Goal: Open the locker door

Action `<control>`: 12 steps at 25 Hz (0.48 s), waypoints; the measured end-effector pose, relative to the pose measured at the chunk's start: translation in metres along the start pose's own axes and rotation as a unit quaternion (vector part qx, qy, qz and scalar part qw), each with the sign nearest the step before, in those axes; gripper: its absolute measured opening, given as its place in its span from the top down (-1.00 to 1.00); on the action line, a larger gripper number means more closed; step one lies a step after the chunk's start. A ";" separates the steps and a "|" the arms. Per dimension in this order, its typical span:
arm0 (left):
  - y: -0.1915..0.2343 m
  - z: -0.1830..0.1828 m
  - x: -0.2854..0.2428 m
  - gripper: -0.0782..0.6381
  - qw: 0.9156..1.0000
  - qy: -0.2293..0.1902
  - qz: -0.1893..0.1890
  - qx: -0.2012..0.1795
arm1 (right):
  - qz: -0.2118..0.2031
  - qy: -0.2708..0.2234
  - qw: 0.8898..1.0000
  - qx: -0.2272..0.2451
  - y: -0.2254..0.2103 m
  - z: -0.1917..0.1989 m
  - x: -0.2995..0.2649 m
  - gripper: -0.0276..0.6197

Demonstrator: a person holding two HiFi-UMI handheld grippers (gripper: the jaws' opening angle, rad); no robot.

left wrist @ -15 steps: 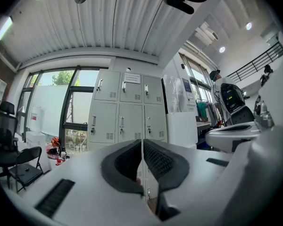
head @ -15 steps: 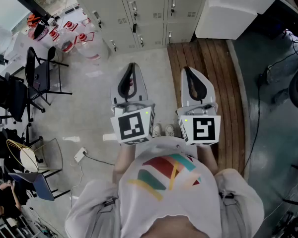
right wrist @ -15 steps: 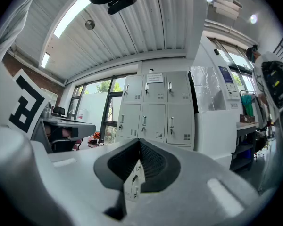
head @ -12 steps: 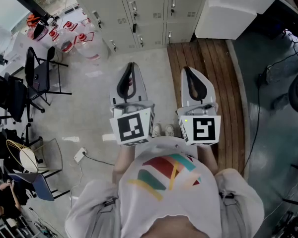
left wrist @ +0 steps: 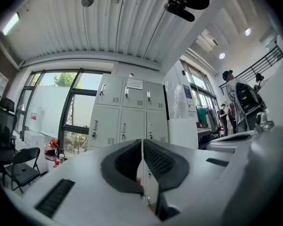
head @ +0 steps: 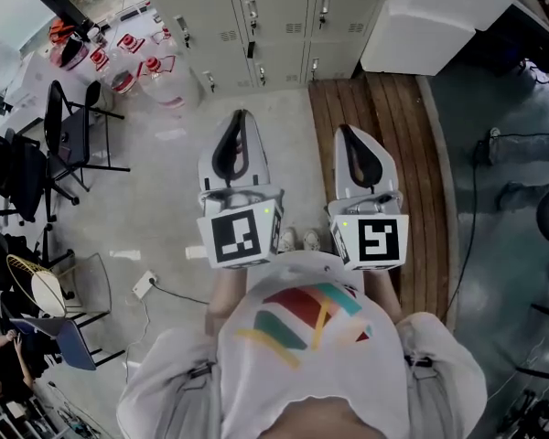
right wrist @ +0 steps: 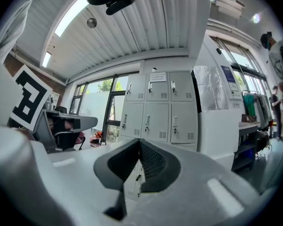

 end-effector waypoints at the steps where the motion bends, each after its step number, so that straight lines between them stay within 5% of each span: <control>1: 0.004 0.000 0.001 0.72 1.000 -0.001 0.001 0.000 | -0.004 -0.005 1.000 -0.012 0.002 -0.001 0.000 0.90; 12: 0.045 0.025 0.009 0.72 0.999 0.021 -0.025 0.014 | -0.023 0.015 1.000 -0.014 0.032 0.017 -0.009 0.90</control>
Point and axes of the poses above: the fingertips, and each gripper's own axes: x backward along the fingers, y to its left, z out of its underside, the point moved 10 cm from there along x, backward along the fingers, and after that the axes turned 11 degrees about -x, right-handed, at the moved point
